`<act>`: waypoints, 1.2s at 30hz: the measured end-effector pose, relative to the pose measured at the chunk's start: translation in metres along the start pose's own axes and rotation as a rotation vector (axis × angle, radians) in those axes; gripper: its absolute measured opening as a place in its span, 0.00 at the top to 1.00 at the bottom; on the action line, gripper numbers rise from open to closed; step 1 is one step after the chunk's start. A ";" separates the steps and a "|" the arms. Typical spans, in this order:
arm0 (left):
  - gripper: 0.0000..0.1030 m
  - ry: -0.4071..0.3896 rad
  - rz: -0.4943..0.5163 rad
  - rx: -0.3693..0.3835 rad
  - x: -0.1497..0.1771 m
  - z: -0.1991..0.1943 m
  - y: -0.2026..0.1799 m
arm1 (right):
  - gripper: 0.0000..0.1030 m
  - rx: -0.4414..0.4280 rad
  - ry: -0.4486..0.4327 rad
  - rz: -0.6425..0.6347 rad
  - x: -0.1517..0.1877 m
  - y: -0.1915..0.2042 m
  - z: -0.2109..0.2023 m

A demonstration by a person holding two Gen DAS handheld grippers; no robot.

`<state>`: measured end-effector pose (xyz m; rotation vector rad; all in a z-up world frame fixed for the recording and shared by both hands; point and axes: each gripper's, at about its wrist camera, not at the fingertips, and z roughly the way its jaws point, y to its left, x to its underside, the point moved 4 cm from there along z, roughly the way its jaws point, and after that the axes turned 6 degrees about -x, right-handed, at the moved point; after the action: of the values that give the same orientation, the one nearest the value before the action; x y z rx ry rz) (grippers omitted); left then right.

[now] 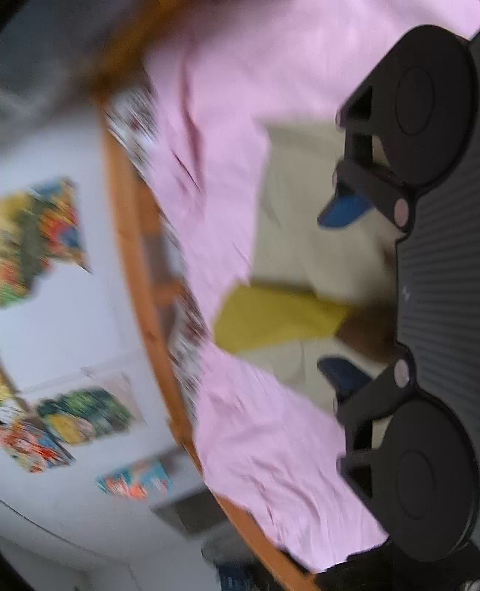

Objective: Fold large clothes

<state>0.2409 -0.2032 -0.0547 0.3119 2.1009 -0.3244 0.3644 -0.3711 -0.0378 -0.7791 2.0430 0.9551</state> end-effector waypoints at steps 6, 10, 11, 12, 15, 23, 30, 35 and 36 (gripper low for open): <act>0.95 -0.010 0.006 0.010 0.002 -0.001 0.002 | 0.54 -0.109 0.128 0.136 -0.008 -0.015 0.060; 0.95 -0.018 0.006 0.025 0.000 -0.002 0.001 | 0.94 -0.167 0.089 0.186 -0.012 -0.017 0.055; 0.95 -0.022 0.010 0.032 -0.001 -0.003 0.000 | 0.94 -0.165 0.081 0.166 -0.013 -0.015 0.054; 0.95 -0.025 0.016 0.039 -0.002 -0.003 -0.002 | 0.94 -0.142 0.071 0.129 -0.014 -0.011 0.050; 0.95 -0.037 0.037 0.072 -0.004 -0.007 -0.013 | 0.95 -0.054 0.054 0.044 -0.016 0.004 0.030; 0.77 0.052 0.000 0.248 -0.014 -0.008 -0.036 | 0.96 0.145 0.040 0.048 0.026 -0.026 -0.010; 0.48 -0.073 -0.056 0.086 -0.024 -0.051 -0.009 | 0.96 0.181 0.008 0.111 0.054 -0.057 -0.021; 0.38 -0.130 -0.203 -0.221 -0.020 -0.055 0.043 | 0.95 0.233 0.008 0.032 0.054 -0.047 -0.016; 0.38 -0.106 -0.234 -0.249 -0.016 -0.051 0.055 | 0.95 0.239 0.007 0.024 0.054 -0.046 -0.015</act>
<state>0.2287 -0.1354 -0.0208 -0.0974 2.0483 -0.2075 0.3643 -0.4193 -0.0917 -0.6315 2.1278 0.7051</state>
